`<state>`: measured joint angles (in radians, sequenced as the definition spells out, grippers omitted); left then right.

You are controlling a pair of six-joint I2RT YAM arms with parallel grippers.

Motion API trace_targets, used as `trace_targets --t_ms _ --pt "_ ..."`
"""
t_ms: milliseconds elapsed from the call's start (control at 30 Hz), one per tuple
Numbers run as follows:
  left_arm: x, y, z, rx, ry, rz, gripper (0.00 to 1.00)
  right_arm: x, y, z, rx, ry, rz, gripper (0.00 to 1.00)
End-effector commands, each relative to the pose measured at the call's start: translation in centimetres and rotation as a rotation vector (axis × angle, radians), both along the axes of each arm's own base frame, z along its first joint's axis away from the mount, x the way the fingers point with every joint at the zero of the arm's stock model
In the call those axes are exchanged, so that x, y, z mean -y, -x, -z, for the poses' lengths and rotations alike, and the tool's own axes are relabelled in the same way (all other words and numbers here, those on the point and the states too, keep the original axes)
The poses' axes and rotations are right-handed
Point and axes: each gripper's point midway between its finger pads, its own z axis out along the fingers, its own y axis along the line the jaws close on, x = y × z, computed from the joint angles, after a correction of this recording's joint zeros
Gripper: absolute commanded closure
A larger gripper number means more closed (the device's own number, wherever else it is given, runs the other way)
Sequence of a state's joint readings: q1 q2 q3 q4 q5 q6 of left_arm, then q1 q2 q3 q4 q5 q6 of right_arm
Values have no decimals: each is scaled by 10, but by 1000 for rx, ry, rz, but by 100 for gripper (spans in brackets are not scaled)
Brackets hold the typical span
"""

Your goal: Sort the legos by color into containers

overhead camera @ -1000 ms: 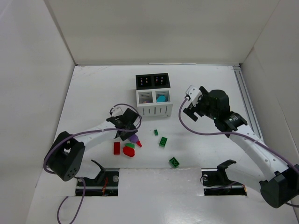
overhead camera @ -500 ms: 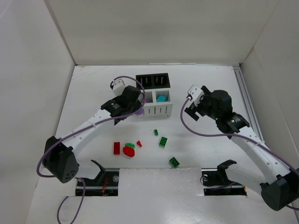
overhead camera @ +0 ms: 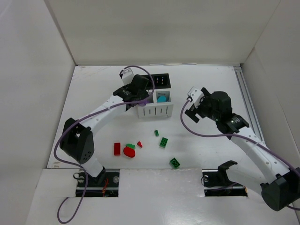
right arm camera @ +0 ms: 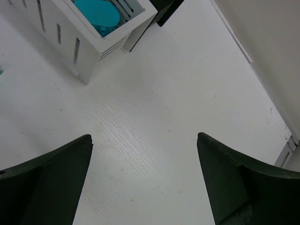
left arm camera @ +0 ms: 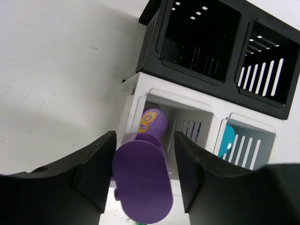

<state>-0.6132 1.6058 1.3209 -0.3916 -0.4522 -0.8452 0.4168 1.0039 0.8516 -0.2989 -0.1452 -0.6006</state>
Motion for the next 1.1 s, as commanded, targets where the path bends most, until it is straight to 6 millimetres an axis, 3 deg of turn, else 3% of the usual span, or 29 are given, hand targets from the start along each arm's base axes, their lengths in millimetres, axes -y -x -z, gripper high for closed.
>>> trace_targets --t_ms 0,167,300,467,567,800,1067 --pt "2 -7 -25 59 19 10 50 -8 2 8 -11 -35 -37 2" --pt "3 -3 -41 119 50 44 27 -24 13 16 -27 -23 -88 1" --pt "4 -3 -46 131 50 62 27 -35 22 23 -49 -17 -106 1" --pt "19 -1 -38 117 77 139 33 -31 22 25 -59 -10 -58 1" --pt "17 1 -28 92 62 139 34 -31 25 24 -57 -6 -57 1" --pt "18 -2 -29 95 65 125 34 -27 26 28 -69 12 -41 1" --pt "17 -19 -35 102 32 76 34 -26 24 21 -51 6 -33 1"
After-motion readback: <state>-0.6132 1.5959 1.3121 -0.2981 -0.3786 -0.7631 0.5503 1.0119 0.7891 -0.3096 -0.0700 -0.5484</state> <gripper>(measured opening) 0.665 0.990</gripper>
